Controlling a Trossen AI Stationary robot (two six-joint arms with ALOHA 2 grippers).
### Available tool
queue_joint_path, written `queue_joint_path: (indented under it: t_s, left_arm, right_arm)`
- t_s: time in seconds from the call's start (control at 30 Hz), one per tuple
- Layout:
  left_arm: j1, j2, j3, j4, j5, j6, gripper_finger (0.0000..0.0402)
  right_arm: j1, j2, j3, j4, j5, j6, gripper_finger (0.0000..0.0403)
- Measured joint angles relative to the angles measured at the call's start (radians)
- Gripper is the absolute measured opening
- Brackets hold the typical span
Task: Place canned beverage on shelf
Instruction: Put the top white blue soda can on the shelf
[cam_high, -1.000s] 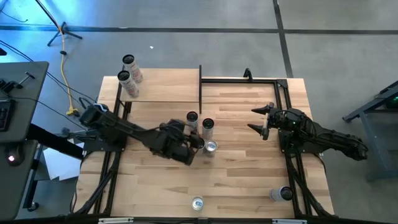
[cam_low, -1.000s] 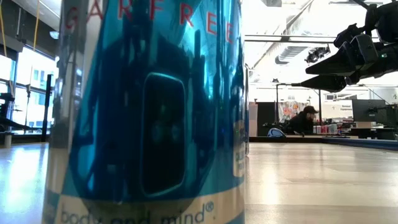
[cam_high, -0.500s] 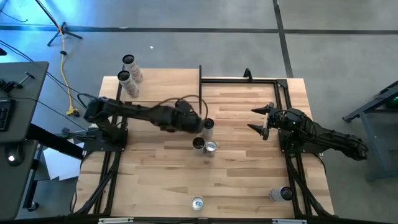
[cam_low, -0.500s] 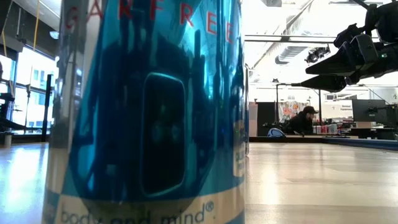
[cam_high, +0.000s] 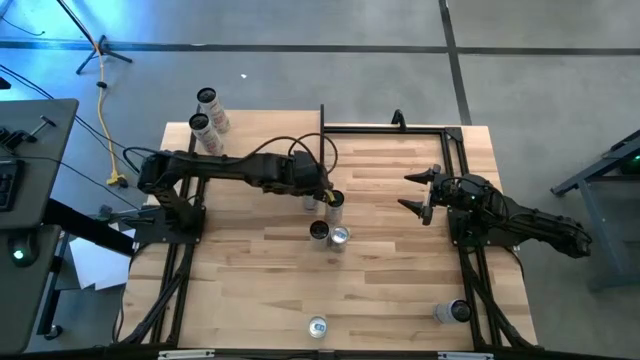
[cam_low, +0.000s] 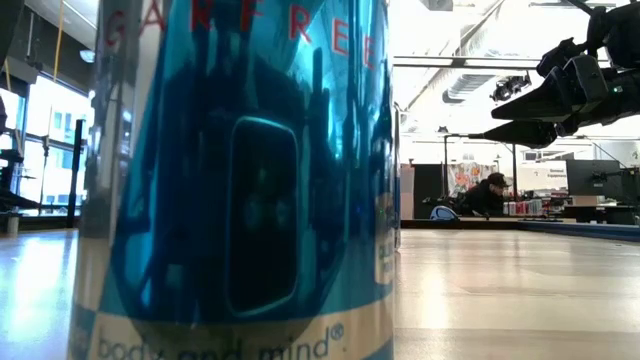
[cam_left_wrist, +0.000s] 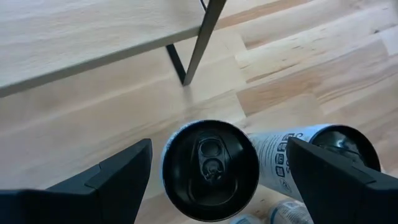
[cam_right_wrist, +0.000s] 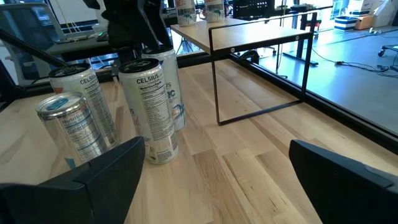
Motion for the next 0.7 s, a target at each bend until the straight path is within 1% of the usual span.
queue_joint_path:
  t_s: [0.17,0.4,0.57,0.7]
  left_arm:
    - [0.015,0.028,0.001,0.002,0.001,-0.003,0.0340]
    - [0.059,0.060,0.000,0.000,0.074,-0.009,0.0330]
    - [0.073,0.064,0.000,-0.005,0.089,-0.004,0.0307]
    - [0.073,0.064,0.000,-0.009,0.092,-0.004,0.0269]
  right_arm:
    - [0.000,0.000,0.000,0.000,0.000,0.000,0.0387]
    - [0.000,0.001,0.000,0.000,0.000,0.000,0.0387]
    - [0.000,0.000,0.000,0.000,0.000,0.000,0.0387]
    - [0.000,-0.001,0.000,0.000,0.000,0.000,0.0387]
